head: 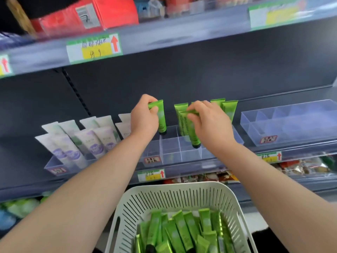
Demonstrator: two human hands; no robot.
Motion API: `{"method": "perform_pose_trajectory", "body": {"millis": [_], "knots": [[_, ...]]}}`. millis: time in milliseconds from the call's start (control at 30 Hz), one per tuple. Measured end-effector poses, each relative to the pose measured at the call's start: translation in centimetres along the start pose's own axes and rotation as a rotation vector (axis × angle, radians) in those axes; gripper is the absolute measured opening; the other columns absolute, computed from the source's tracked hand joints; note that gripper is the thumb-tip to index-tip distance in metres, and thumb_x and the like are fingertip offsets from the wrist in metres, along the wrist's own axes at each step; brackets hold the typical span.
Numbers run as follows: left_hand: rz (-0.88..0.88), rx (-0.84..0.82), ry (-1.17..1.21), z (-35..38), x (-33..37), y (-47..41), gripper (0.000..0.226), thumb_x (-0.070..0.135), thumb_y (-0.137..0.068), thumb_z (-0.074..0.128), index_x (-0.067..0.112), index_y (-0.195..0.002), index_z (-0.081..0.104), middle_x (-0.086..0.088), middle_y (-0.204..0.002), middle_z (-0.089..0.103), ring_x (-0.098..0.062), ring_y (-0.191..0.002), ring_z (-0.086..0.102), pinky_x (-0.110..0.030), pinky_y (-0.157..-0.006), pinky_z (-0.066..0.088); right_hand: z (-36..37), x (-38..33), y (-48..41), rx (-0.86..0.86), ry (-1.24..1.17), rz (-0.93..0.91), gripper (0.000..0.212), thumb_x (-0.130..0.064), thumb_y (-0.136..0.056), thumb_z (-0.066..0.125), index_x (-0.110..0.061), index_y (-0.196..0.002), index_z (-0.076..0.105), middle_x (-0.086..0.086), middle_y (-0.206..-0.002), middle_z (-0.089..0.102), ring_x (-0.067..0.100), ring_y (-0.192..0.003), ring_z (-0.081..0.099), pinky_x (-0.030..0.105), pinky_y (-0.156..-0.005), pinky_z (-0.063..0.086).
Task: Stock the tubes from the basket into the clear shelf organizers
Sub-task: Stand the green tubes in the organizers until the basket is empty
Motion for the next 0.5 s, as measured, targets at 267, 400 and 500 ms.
{"method": "perform_pose_trajectory", "body": {"millis": [267,400,500], "knots": [[-0.049,-0.144,-0.160,4.9,-1.6,-2.3,0.016,0.010,-0.093,0.050,0.025,-0.095,0.054,0.002,-0.094,0.058,-0.012,-0.071,0.049,-0.024,-0.054,0.032,1.5,1.7,0.0,-0.037,-0.019,0.007,0.017,-0.026,-0.096,0.050,-0.019,-0.103,0.063,-0.002,-0.096,0.061,0.020,-0.088,0.056,0.036,-0.061,0.049],[-0.026,-0.184,-0.214,5.6,-2.0,-2.4,0.017,0.009,-0.092,0.049,0.025,-0.093,0.054,-0.001,-0.094,0.060,-0.021,-0.078,0.054,-0.030,-0.063,0.039,1.3,1.8,-0.3,-0.006,-0.012,0.010,0.015,-0.025,-0.095,0.051,-0.019,-0.102,0.063,-0.003,-0.094,0.061,0.020,-0.085,0.055,0.032,-0.058,0.046],[-0.003,-0.156,-0.240,4.6,-1.9,-2.4,0.024,0.004,-0.091,0.050,0.021,-0.105,0.058,-0.004,-0.109,0.060,-0.024,-0.096,0.056,-0.035,-0.076,0.046,1.2,1.1,-1.2,0.020,-0.013,0.007,0.014,-0.025,-0.095,0.050,-0.020,-0.102,0.061,-0.002,-0.091,0.059,0.020,-0.082,0.054,0.033,-0.058,0.045]]}}
Point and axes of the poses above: each hand's wrist, its own y-axis away from the middle knuckle, its own z-axis out of the palm, x = y × z, the point moved 8 cm from there along -y, towards the middle knuckle
